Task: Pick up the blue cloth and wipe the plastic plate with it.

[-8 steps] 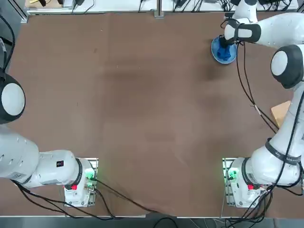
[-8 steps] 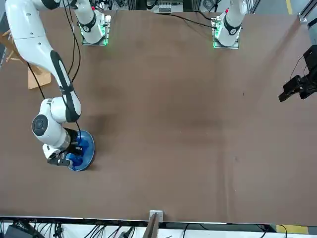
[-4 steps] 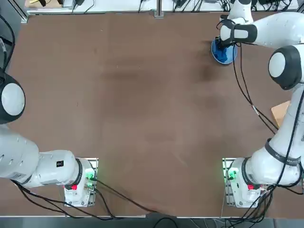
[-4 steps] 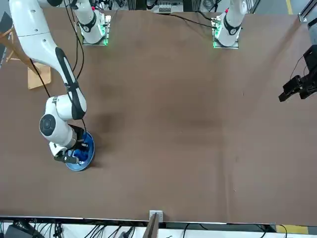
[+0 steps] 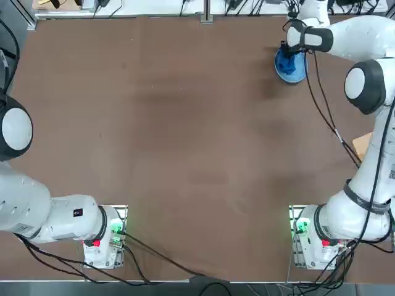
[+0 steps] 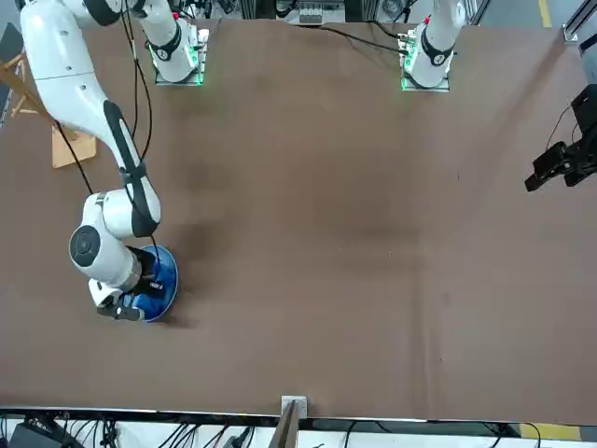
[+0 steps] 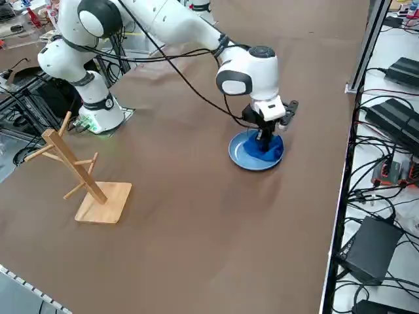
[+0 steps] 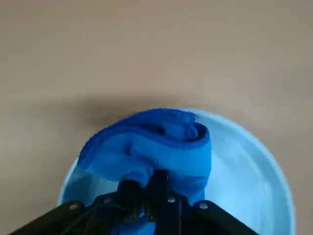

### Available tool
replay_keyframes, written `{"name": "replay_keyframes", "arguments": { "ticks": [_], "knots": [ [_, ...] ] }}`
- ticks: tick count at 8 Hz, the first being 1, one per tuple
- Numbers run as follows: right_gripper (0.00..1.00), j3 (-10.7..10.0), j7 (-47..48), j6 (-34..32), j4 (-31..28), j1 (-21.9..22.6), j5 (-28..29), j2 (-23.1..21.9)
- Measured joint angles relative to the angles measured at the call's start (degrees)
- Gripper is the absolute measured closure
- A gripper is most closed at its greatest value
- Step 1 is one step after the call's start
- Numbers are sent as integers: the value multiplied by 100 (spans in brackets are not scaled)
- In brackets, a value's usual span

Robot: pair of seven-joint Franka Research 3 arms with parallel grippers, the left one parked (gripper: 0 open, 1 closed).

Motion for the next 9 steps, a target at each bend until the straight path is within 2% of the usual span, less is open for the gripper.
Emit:
{"name": "replay_keyframes", "arguments": {
  "ticks": [4, 9],
  "knots": [
    [94, 146, -531, -158, 36, -544, 8, 26],
    [94, 189, -493, -667, -644, -450, 5, -452]
  ]
}}
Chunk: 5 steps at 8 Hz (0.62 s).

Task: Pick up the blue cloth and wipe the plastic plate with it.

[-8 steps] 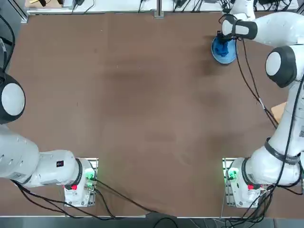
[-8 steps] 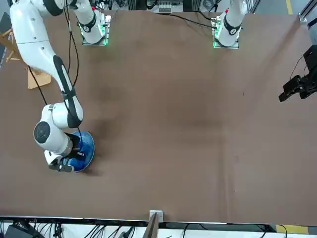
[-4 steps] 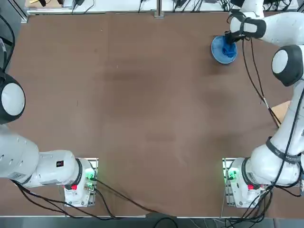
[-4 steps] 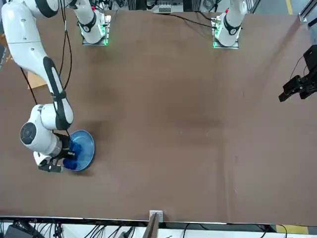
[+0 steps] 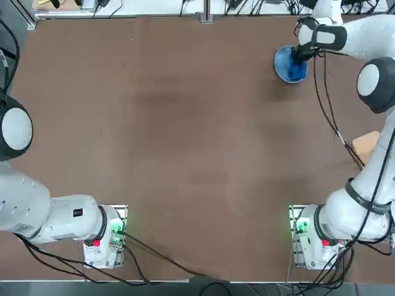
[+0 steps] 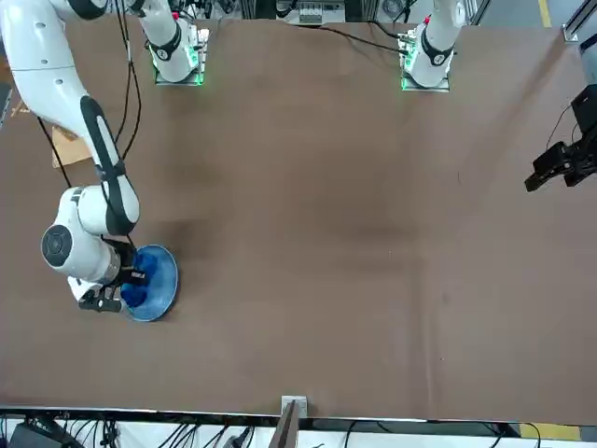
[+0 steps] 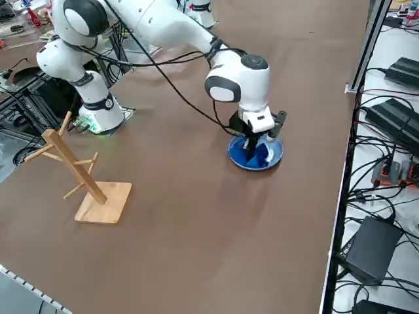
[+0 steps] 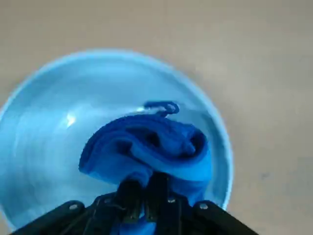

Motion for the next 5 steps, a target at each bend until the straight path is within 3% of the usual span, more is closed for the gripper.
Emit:
{"name": "replay_keyframes", "arguments": {
  "ticks": [5],
  "knots": [
    [94, -36, 621, -222, -62, 451, -3, -62]
  ]
}}
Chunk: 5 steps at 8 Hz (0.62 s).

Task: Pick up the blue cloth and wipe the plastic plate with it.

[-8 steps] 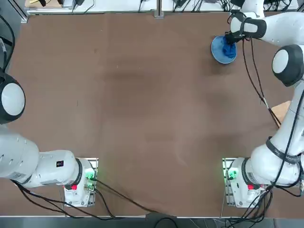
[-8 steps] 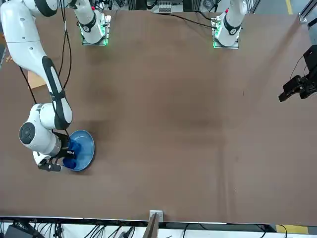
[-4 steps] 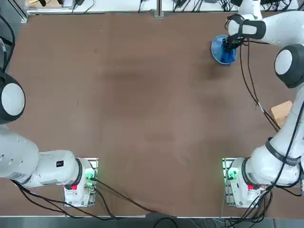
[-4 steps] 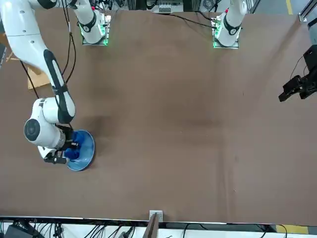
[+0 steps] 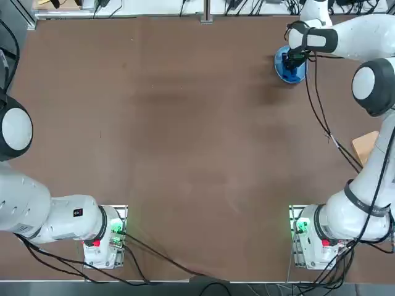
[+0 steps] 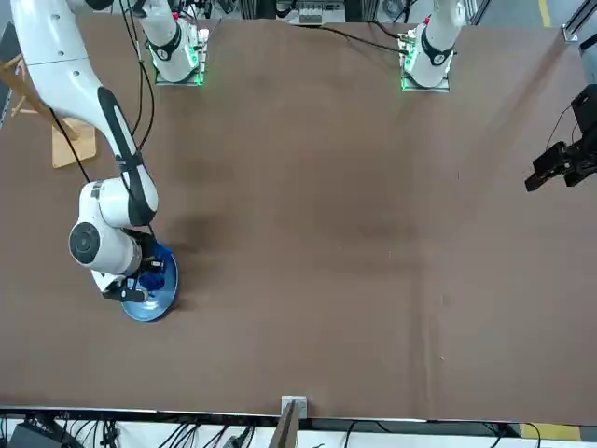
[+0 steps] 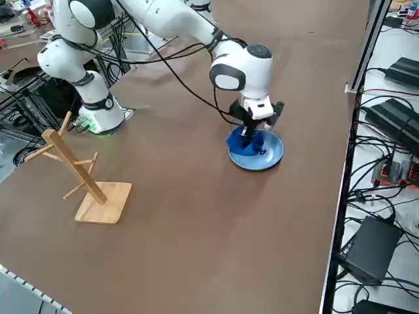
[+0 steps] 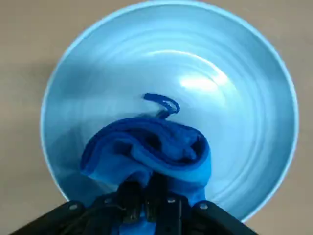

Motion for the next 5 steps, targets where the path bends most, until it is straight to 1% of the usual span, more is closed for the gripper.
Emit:
{"name": "replay_keyframes", "arguments": {
  "ticks": [1, 4, 5],
  "knots": [
    [94, 3, 77, -9, 160, 22, 2, 86],
    [94, 8, 97, 47, 1031, 26, 8, 603],
    [94, 2, 53, 99, 1192, -10, 8, 707]
  ]
}}
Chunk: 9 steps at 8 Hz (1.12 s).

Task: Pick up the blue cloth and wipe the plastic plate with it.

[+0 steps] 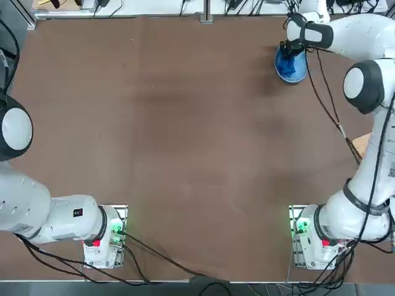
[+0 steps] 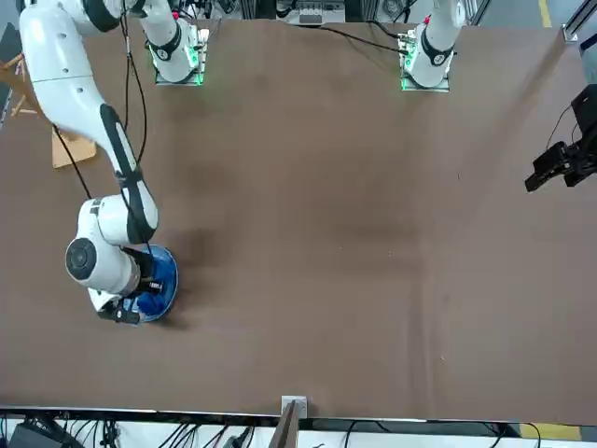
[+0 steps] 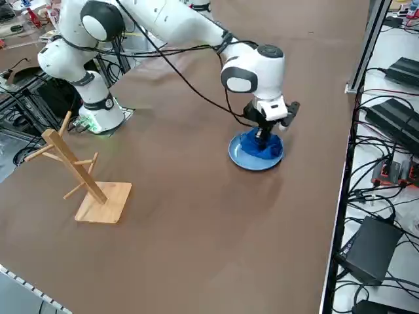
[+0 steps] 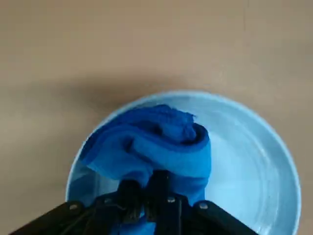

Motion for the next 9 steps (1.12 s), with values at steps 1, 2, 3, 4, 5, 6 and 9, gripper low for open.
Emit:
{"name": "replay_keyframes", "arguments": {
  "ticks": [1, 2, 3, 4, 5, 6, 9],
  "knots": [
    [94, -5, -107, 40, 65, -72, -1, 46],
    [94, -8, -312, 52, 80, -199, -1, 58],
    [94, -8, -538, 41, 73, -370, -1, 58],
    [94, 0, -703, 7, 62, -518, 1, 55],
    [94, 19, -739, -103, 58, -572, 1, 39],
    [94, 20, -739, -313, 56, -554, 0, 6],
    [94, 39, -380, -906, 51, -296, 3, -172]
  ]
}}
